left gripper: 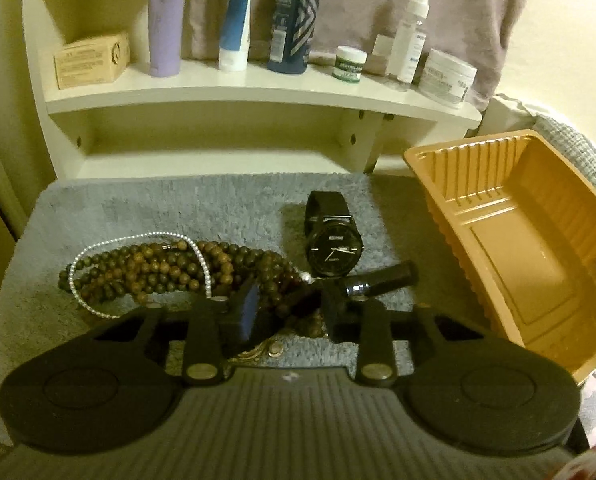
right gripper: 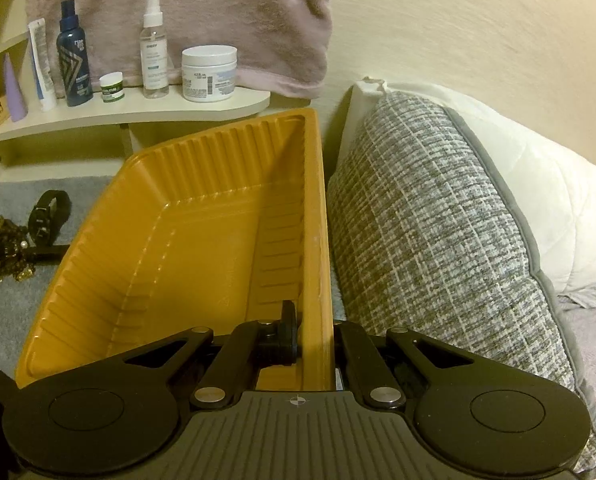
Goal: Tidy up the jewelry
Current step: 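Grasp a dark bead bracelet with the left tool while the right tool holds the tray, then carry the bead bracelet into the tray and open the left tool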
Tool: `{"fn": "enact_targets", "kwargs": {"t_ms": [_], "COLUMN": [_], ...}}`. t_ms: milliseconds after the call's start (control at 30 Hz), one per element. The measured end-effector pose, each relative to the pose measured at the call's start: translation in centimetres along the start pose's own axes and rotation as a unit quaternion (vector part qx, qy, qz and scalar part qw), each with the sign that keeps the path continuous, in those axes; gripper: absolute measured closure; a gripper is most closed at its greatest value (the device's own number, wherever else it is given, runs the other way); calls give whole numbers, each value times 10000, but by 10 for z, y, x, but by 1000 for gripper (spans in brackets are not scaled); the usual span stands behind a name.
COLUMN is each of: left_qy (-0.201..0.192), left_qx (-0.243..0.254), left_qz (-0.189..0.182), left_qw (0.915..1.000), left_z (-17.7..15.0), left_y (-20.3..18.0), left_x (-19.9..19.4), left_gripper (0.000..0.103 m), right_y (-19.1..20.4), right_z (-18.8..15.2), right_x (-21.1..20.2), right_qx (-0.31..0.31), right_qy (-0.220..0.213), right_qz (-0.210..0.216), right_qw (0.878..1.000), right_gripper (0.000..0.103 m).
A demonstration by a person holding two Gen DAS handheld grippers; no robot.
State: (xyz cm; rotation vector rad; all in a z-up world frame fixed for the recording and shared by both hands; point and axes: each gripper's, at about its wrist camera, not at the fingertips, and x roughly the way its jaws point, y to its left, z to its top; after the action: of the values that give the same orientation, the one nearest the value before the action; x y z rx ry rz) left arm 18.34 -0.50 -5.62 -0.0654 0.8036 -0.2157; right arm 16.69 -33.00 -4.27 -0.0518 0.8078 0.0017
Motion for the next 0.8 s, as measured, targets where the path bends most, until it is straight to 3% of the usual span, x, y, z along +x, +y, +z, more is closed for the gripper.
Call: {"fn": "enact_targets", "kwargs": {"t_ms": [100, 433, 800], "left_qy": [-41, -351, -666], "left_qx": [150, 293, 473], "left_qz": [81, -250, -360], "left_qw": [9998, 9986, 9960], "left_z": [1, 19, 47], "left_y": [-5, -11, -16], "left_x": [-2, -23, -47], "left_gripper": [97, 97, 97], "right_y": [1, 2, 2], "right_z": [0, 1, 2], "right_x": [-1, -3, -6], "right_qx": [8, 14, 13], "right_qy": [-2, -51, -140], "right_qz": [2, -4, -8], "right_qw": [10000, 10000, 9999], "right_gripper": [100, 100, 100]}}
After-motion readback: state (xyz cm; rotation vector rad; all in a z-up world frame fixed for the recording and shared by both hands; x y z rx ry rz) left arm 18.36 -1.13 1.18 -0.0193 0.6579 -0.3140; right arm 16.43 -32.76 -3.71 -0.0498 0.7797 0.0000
